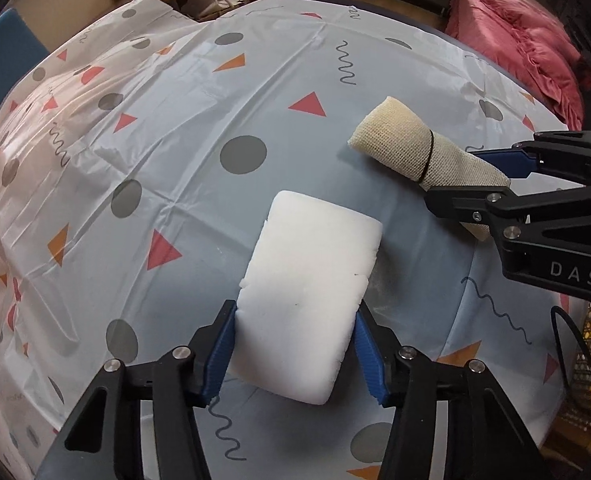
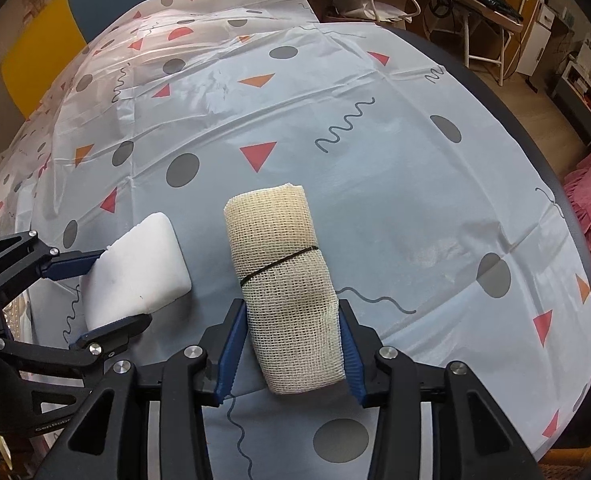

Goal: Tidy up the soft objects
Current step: 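Carry the white sponge over the gold tray with the left gripper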

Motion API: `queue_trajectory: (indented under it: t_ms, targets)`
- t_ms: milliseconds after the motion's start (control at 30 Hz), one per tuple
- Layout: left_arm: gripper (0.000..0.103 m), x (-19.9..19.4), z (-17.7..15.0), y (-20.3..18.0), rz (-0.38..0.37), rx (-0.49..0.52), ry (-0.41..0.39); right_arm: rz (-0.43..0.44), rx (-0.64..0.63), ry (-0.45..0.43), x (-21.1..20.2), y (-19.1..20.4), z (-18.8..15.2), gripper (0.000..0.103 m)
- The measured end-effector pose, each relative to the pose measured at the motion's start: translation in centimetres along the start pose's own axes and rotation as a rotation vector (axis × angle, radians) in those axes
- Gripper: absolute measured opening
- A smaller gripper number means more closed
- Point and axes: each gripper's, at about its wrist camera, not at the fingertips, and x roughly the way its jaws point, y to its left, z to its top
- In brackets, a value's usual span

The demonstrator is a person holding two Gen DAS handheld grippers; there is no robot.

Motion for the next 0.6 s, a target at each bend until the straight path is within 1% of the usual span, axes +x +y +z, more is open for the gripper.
queue_trajectory:
  t_ms: [67, 100, 200, 267, 367, 467, 533, 600]
  targets:
    - [0.056, -0.9, -0.7, 0.3, 0.006, -0.059, -0.023, 0.006, -0.001, -0.013, -0.1, 0.0, 0.1, 0.043]
    - [0.056, -1.6, -1.0, 0.7, 0.005, -0.107, -0.041, 0.014, -0.005, -0.019, -0.2, 0.1, 0.1, 0.043]
    - [0.057, -3.9, -1.9, 0.9, 0.05, -0.196, -0.093, 0.039, -0.048, -0.022, -0.2, 1.0, 0.0, 0.043]
    - [0.057, -5.1, -2.3, 1.2, 0.09, -0.247, -0.11, 0.021, -0.088, -0.015, 0.2, 1.9, -0.2, 0.043]
    - [0.057, -7.0, -2.6, 2.1, 0.115, -0.358, -0.14, -0.012, -0.132, -0.015, 0.4, 2.5, -0.5, 0.044]
    - [0.057, -9.6, -2.9, 4.7, 0.137, -0.476, -0.187, -0.017, -0.14, -0.018, 0.4, 2.6, -0.6, 0.044]
    - [0.057, -11.8, -3.3, 6.7, 0.167, -0.544, -0.228, -0.024, -0.147, -0.021, 0.5, 2.7, -0.6, 0.044]
    - [0.057, -14.2, -4.4, 8.6, 0.194, -0.604, -0.262, -0.043, -0.17, -0.027, 0.6, 3.1, -0.7, 0.044]
